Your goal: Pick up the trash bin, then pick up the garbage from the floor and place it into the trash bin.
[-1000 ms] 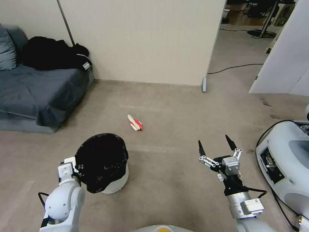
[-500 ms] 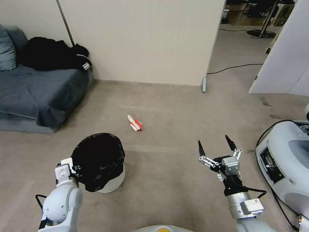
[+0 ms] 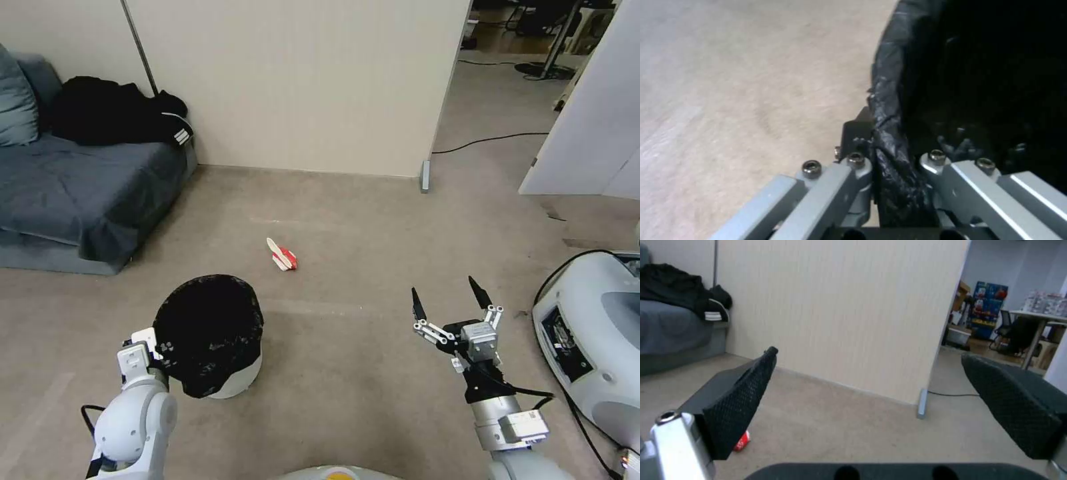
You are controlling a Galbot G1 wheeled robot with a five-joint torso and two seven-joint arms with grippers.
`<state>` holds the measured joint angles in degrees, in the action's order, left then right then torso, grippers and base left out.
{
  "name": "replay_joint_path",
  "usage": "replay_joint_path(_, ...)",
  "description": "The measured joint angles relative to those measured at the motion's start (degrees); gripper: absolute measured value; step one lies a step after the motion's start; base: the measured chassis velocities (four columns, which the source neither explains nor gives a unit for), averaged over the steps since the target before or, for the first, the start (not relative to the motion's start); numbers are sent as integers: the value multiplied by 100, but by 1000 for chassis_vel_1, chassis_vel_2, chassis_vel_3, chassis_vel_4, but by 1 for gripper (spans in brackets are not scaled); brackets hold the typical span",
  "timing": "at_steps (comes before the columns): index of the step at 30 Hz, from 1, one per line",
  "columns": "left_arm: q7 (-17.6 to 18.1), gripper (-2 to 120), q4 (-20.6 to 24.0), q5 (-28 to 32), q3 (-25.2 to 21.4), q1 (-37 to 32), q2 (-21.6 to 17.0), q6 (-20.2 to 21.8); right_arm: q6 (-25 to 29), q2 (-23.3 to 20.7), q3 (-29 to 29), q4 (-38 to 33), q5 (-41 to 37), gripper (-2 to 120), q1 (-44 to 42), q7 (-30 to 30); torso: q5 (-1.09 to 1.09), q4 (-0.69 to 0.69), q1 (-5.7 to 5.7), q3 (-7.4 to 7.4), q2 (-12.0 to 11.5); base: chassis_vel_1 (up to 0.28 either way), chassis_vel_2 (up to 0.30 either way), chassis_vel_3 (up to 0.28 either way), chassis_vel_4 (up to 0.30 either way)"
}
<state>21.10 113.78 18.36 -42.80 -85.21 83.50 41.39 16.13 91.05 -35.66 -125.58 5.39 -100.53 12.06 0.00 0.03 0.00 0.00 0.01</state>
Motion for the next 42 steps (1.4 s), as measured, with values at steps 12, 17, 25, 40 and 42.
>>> replay_joint_path(12,-125,1,1835,137,187,-360,-107,-94,240,43,116,-9,272,100,149,-144,0,-5,1,1,-1,0,0,0,0)
replay_joint_path(17,-308,1,2418,-5,222,-704,-190,-109,271,45,213,-215,200,100,121,-213,0,-3,1,0,-1,0,0,0,0)
replay_joint_path(25,-693,1,2901,-647,410,-1376,-88,-286,455,2,277,-266,-210,100,88,-232,1,-3,1,0,-1,0,0,0,0)
replay_joint_path(40,-788,1,2911,-1112,435,-1616,95,-474,428,-11,289,-144,-208,100,137,-194,0,-3,0,0,-1,0,0,0,0)
replay_joint_path(42,-793,1,2900,-1121,434,-1613,98,-477,423,-13,289,-138,-209,100,141,-192,0,-3,1,0,-1,0,0,0,0)
